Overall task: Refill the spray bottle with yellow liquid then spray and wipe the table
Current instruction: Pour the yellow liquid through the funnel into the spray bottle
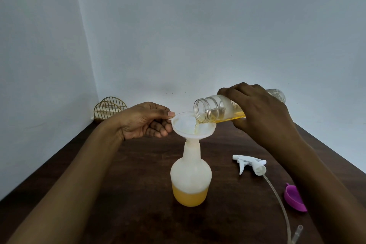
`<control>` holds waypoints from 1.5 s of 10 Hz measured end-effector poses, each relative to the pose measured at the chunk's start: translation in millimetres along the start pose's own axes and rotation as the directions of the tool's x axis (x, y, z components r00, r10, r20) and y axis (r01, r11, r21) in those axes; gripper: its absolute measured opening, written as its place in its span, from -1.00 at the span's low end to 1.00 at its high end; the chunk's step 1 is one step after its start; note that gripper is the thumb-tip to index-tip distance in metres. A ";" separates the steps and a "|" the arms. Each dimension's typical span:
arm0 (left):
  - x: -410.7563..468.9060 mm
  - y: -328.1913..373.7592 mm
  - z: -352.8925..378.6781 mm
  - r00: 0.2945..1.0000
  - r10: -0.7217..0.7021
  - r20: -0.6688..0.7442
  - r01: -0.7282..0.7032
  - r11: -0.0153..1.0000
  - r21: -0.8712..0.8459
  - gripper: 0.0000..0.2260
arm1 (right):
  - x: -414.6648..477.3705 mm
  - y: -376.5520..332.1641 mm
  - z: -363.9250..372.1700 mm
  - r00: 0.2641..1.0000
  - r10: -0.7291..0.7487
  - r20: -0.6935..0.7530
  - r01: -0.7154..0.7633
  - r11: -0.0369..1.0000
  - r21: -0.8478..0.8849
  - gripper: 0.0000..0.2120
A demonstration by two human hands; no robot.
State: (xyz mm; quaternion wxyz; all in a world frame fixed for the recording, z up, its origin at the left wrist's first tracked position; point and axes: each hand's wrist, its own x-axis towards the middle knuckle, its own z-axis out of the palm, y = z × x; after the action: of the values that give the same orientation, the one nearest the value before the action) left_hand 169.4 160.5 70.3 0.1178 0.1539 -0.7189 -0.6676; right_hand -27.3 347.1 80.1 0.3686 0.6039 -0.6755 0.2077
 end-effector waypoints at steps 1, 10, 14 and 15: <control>-0.2 -0.1 -0.1 1.000 0.002 0.001 -0.002 1.000 0.002 -0.63 | 0.1 0.1 0.1 1.000 -0.009 -0.004 0.009 1.000 -0.006 -0.42; -0.1 -0.2 -0.5 1.000 0.005 0.003 -0.005 1.000 -0.003 -0.62 | -0.3 1.6 1.9 0.999 -0.025 -0.043 0.024 1.000 -0.015 -0.42; -0.1 -0.5 0.3 1.000 0.003 0.007 -0.003 1.000 -0.005 -0.62 | -1.1 2.0 2.8 0.999 -0.032 -0.043 0.032 0.999 -0.014 -0.42; -0.2 -0.4 0.3 1.000 0.003 0.003 -0.003 1.000 -0.006 -0.62 | -1.3 1.7 2.9 0.999 -0.030 -0.044 0.030 0.999 -0.018 -0.42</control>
State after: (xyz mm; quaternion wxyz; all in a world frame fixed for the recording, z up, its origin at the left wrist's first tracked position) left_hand 169.5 160.8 69.8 0.1181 0.1514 -0.7173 -0.6697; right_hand -29.7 346.2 77.5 0.3917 0.6061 -0.6598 0.2096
